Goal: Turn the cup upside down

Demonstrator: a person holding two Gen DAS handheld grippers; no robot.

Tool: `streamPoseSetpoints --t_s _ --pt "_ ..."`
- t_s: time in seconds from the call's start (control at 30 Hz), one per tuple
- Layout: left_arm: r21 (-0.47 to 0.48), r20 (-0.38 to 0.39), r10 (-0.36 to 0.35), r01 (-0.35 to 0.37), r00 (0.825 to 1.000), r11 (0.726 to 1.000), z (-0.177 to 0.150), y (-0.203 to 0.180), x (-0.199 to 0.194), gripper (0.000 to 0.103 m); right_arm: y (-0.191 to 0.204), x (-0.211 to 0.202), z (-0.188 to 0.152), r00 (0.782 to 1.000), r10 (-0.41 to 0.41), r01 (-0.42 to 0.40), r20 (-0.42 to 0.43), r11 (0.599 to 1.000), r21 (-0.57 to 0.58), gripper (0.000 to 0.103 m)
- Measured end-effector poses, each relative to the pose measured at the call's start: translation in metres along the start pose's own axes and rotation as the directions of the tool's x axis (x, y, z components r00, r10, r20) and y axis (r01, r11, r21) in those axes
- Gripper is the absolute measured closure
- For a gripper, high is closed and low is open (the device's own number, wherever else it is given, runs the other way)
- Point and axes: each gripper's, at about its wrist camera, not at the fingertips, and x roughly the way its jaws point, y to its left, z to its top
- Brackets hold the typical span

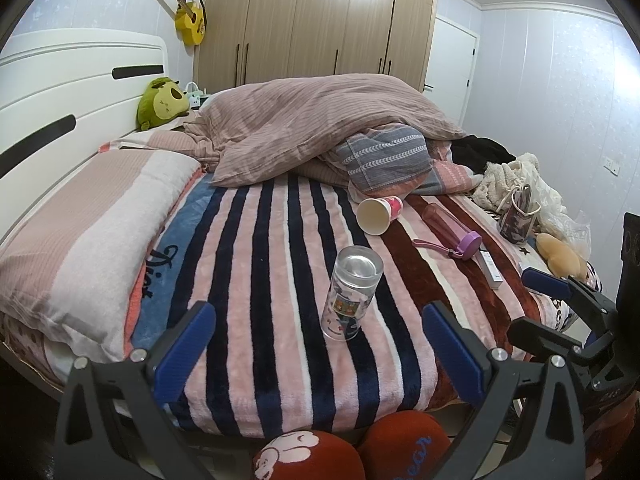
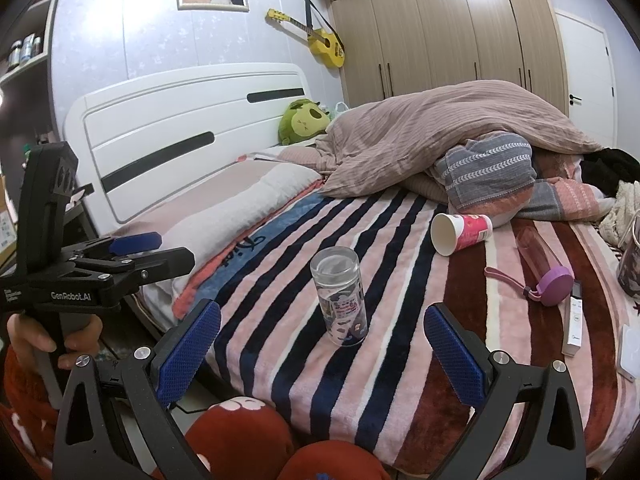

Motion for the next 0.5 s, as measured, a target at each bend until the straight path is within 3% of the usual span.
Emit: streamPoseSetpoints --t_s 0.5 --pt "0.001 0.000 0.004 -0.004 1.000 1.000 0.0001 -0.0026 -0.0011 0.000 -0.0001 -0.0012 0.0001 1.000 0.001 -0.001 0.000 1.000 0.001 0.001"
